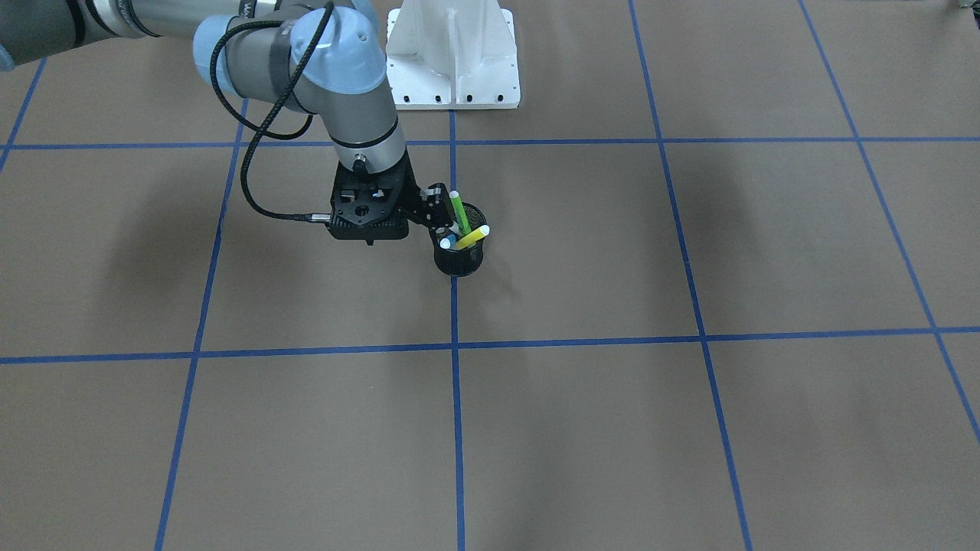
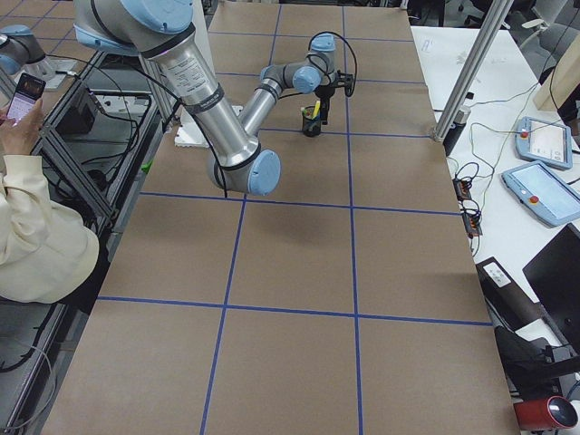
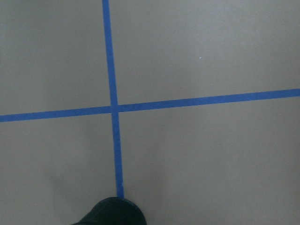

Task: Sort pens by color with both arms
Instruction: 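Move the right gripper over the black pen cup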

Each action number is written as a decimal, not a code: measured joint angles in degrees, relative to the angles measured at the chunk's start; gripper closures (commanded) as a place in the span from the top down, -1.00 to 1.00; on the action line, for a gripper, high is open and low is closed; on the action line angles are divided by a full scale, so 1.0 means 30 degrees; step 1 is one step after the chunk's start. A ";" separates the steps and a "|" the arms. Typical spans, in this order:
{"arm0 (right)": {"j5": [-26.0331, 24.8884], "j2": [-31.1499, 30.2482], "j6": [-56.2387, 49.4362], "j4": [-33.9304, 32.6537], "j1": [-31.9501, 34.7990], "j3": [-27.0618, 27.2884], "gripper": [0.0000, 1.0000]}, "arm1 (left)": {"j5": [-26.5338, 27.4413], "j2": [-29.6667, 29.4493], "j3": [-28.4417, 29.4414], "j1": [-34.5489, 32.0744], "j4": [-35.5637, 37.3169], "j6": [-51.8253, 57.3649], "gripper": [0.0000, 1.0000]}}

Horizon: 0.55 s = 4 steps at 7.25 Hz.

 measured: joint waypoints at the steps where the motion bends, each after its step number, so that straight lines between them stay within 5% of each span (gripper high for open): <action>1: -0.0493 0.0517 0.0420 -0.0131 -0.0445 -0.0397 0.91 | -0.0002 0.0006 0.0000 0.0000 -0.0003 0.0000 0.99; 4: -0.1338 0.1576 0.1053 -0.0171 -0.1253 -0.1755 0.81 | -0.0003 0.0004 0.0002 -0.0001 0.0008 -0.0001 0.99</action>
